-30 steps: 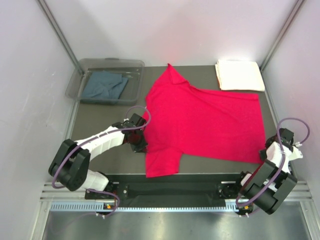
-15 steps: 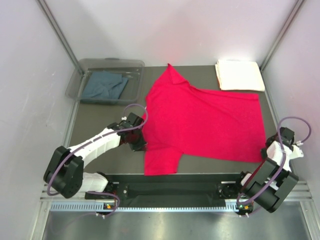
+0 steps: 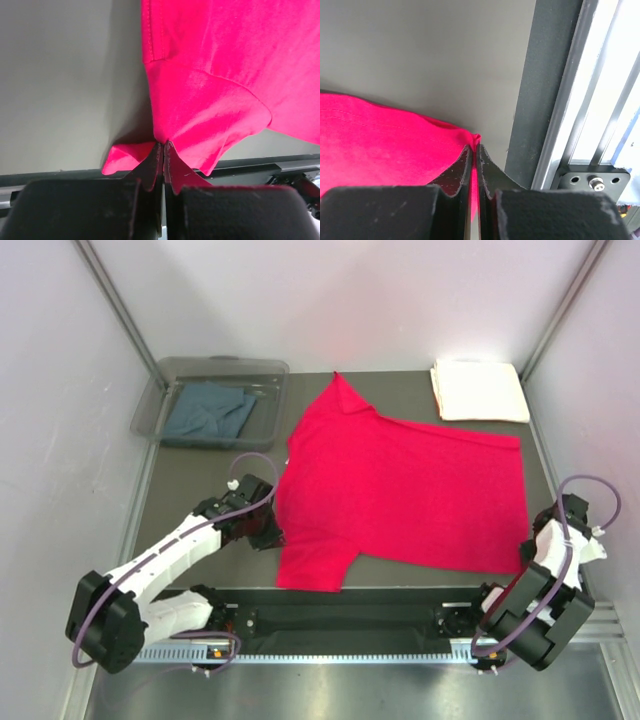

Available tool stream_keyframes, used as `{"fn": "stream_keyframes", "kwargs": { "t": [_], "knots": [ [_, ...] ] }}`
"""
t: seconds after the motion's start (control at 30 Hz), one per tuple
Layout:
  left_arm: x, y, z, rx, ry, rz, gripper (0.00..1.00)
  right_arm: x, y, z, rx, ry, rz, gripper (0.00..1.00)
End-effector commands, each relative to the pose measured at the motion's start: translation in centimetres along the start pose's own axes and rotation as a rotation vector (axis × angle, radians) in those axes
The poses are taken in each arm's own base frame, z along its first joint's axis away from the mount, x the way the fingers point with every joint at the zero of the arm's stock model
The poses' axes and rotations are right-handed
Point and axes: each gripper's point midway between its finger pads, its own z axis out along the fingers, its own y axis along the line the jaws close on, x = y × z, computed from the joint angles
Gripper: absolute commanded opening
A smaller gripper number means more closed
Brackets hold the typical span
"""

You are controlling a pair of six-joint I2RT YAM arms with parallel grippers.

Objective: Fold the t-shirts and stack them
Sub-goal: Fold the tshirt

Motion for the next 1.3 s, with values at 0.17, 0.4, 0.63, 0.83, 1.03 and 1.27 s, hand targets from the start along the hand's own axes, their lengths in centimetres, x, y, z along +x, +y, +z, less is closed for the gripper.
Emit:
{"fn": "stream_keyframes", "kwargs": {
  "t": [0.17, 0.4, 0.63, 0.83, 1.03, 1.27],
  "knots": [
    [-3.9, -1.8, 0.9, -0.064, -0.071, 0.103, 0.0, -4.3, 4.9, -3.9, -0.117, -0.123, -0.114, 0.0],
    [-10.1, -8.8, 2.8, -0.045, -0.125, 0.204, 0.0, -5.0, 10.6, -5.9, -0.186, -0.153, -0.274, 0.0],
    [-14.0, -11.6, 5.2, -0.042, -0.138, 0.157, 0.0, -5.8, 13.1, -5.2, -0.172, -0.131, -0.338, 0.0],
    [-17.5, -12.7, 5.2, -0.016, -0.179, 0.099, 0.0, -6.6, 13.6, -4.7, -0.146, -0.146, -0.366, 0.0],
    [-19.6, -12.9, 4.6, -0.003, -0.226, 0.07, 0.0, -7.1, 14.3, -4.4, -0.142, -0.149, -0.383, 0.0],
    [-20.3, -12.8, 6.0, -0.005, -0.214, 0.046, 0.0, -7.7, 15.5, -3.9, -0.143, -0.152, -0.412, 0.0]
  ]
}}
